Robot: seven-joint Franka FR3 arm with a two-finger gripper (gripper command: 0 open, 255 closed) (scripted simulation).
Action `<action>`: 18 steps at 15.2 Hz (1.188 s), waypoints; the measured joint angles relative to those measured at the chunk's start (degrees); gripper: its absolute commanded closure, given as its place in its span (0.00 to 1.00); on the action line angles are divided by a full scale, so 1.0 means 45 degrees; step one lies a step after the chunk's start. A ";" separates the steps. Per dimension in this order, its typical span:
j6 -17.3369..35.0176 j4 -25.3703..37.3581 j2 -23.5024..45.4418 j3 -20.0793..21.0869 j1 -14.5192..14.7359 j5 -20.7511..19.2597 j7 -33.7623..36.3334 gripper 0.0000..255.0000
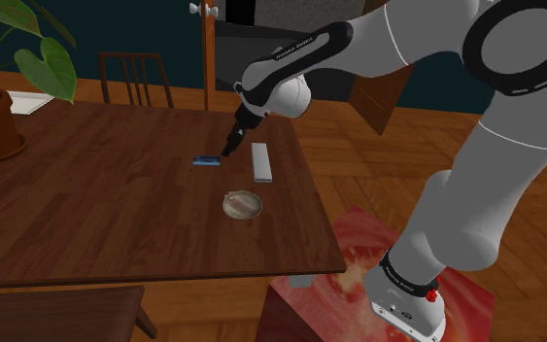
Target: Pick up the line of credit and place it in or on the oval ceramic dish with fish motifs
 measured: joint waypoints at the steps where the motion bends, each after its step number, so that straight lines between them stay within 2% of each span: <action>1: 0.0126 0.0286 0.0323 0.0126 0.0054 0.0514 -0.0664 0.00; 4: 0.0256 0.1546 0.1531 0.0558 0.0007 0.1959 -0.2653 0.00; 7: 0.0377 0.2207 0.2267 0.0836 -0.0092 0.2676 -0.3630 0.00; 13: 0.0810 0.2864 0.3324 0.1142 -0.0092 0.3272 -0.4115 0.00; 18: 0.0869 0.2939 0.3445 0.1179 -0.0086 0.3333 -0.4152 0.00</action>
